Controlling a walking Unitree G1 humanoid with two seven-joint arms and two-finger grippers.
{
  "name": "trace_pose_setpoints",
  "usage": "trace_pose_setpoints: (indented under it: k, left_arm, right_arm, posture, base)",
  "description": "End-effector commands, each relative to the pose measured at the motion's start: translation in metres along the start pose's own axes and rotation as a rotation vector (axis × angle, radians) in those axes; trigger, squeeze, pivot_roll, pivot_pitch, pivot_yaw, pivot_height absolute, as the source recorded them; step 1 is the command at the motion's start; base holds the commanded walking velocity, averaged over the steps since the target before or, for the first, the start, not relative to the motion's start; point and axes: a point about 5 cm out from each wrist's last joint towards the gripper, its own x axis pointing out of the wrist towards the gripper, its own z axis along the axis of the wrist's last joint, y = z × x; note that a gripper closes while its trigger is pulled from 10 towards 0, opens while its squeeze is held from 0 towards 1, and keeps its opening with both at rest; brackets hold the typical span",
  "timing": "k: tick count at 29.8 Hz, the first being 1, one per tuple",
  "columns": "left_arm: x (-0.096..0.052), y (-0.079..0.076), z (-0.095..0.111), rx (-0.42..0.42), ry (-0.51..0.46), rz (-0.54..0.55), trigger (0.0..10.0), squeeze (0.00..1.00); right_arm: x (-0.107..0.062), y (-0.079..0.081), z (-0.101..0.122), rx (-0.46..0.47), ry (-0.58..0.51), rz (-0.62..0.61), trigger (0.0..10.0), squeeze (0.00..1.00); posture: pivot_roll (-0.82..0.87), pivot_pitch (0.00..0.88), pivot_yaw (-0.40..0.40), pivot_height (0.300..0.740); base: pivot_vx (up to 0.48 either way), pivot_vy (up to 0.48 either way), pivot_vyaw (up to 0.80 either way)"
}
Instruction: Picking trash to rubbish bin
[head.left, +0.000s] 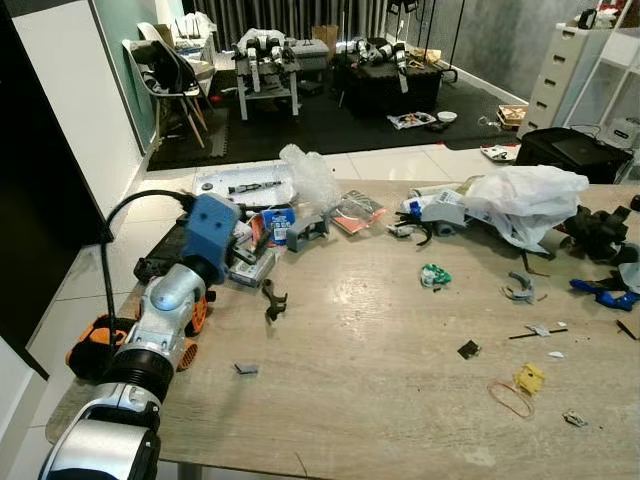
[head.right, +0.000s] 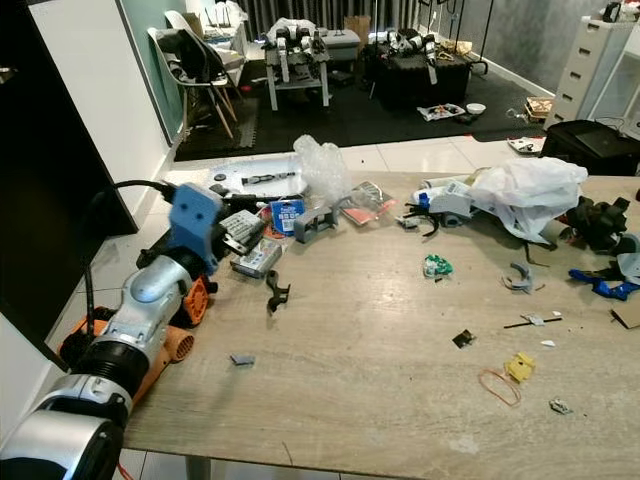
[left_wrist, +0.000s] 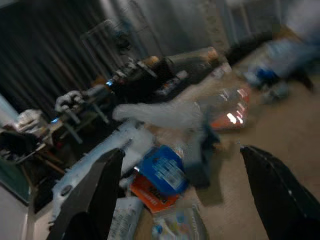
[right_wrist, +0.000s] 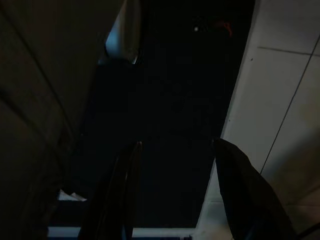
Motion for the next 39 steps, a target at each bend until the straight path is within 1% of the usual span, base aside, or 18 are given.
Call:
trace_pose_setpoints:
  k: [1,4,10,15,18,20,21,23,27,28,29,30,31,33,35,36,37,39]
  left_arm:
    - [-0.002,-0.005,-0.007,0.047,0.034,-0.027,10.0,0.0]
    - [0.006,-0.012,-0.01,0.108,0.102,-0.039,10.0,0.0]
    - [0.018,-0.024,-0.011,0.109,0.171,-0.05,10.0,0.0]
    - [0.028,-0.029,-0.009,0.113,0.218,-0.006,10.0,0.0]
    - [0.033,-0.029,-0.006,0.088,0.226,0.033,10.0,0.0]
    - [0.036,-0.022,-0.002,0.002,0.228,0.092,10.0,0.0]
    - [0.036,-0.022,-0.002,0.002,0.228,0.092,10.0,0.0]
    - [0.038,-0.007,0.004,-0.104,0.223,0.183,10.0,0.0]
    - [0.037,0.006,0.007,-0.16,0.217,0.24,10.0,0.0]
    - [0.033,0.021,0.007,-0.227,0.221,0.303,10.0,0.11]
    - [0.031,0.026,0.007,-0.255,0.222,0.324,10.0,0.87]
    - [0.031,0.026,0.007,-0.255,0.222,0.324,10.0,0.87]
    - [0.029,0.031,0.006,-0.275,0.223,0.345,10.0,1.0]
    - [0.026,0.036,0.005,-0.298,0.225,0.364,10.0,1.0]
    - [0.016,0.054,0.003,-0.334,0.227,0.428,10.0,1.0]
    - [0.016,0.054,0.003,-0.334,0.227,0.428,10.0,1.0]
    - [0.01,0.063,0.001,-0.35,0.232,0.463,10.0,1.0]
    - [0.007,0.067,-0.002,-0.372,0.237,0.476,10.0,1.0]
  right_arm:
    - [-0.001,0.016,-0.011,0.014,0.033,0.048,10.0,0.0]
    - [-0.003,0.018,-0.024,0.024,0.056,0.047,10.0,0.0]
    - [-0.006,0.019,-0.04,0.054,0.079,0.034,10.0,0.0]
    - [-0.011,0.019,-0.055,0.099,0.09,0.018,10.0,0.0]
    - [-0.013,0.019,-0.061,0.113,0.096,0.012,10.0,0.0]
    - [-0.015,0.019,-0.068,0.13,0.102,0.005,10.0,0.0]
    - [-0.015,0.019,-0.068,0.13,0.102,0.005,10.0,0.0]
    - [-0.017,0.018,-0.075,0.149,0.107,-0.005,10.0,0.0]
    - [-0.019,0.017,-0.079,0.157,0.108,-0.011,10.0,0.0]
    - [-0.019,0.017,-0.081,0.161,0.107,-0.016,10.0,0.0]
    - [-0.02,0.017,-0.082,0.162,0.107,-0.018,10.0,0.0]
    - [-0.02,0.017,-0.082,0.162,0.107,-0.018,10.0,0.0]
    - [-0.02,0.017,-0.082,0.163,0.106,-0.02,10.0,0.0]
    - [-0.02,0.017,-0.083,0.164,0.105,-0.021,10.0,0.0]
    - [-0.02,0.017,-0.081,0.163,0.097,-0.022,10.0,0.0]
    - [-0.02,0.017,-0.081,0.163,0.097,-0.022,10.0,0.0]
    - [-0.019,0.018,-0.079,0.161,0.091,-0.022,10.0,0.0]
    - [-0.019,0.018,-0.078,0.159,0.087,-0.022,10.0,0.0]
  posture:
    - [-0.2,0.212,0.102,0.74]
    - [-0.22,0.253,0.11,0.74]
    - [-0.28,0.304,0.127,0.74]
    - [-0.33,0.343,0.138,0.74]
    - [-0.35,0.356,0.14,0.74]
    - [-0.37,0.375,0.143,0.74]
    - [-0.37,0.375,0.143,0.74]
    - [-0.39,0.391,0.142,0.74]
    - [-0.4,0.4,0.141,0.74]
    - [-0.41,0.401,0.141,0.74]
    - [-0.41,0.402,0.14,0.74]
    - [-0.41,0.402,0.14,0.74]
    - [-0.41,0.404,0.139,0.74]
    - [-0.41,0.406,0.138,0.74]
    - [-0.41,0.409,0.136,0.74]
    - [-0.41,0.409,0.136,0.74]
    - [-0.4,0.41,0.135,0.74]
    - [-0.4,0.411,0.135,0.74]
  base:
    - [0.0,0.0,0.0]
    - [0.0,0.0,0.0]
    - [0.0,0.0,0.0]
    - [0.0,0.0,0.0]
    - [0.0,0.0,0.0]
    - [0.0,0.0,0.0]
    - [0.0,0.0,0.0]
    - [0.0,0.0,0.0]
    - [0.0,0.0,0.0]
    - [0.0,0.0,0.0]
    - [0.0,0.0,0.0]
    - [0.0,0.0,0.0]
    - [0.0,0.0,0.0]
    - [0.0,0.0,0.0]
    - [0.0,0.0,0.0]
    - [0.0,0.0,0.0]
    - [0.0,0.0,0.0]
    - [0.0,0.0,0.0]
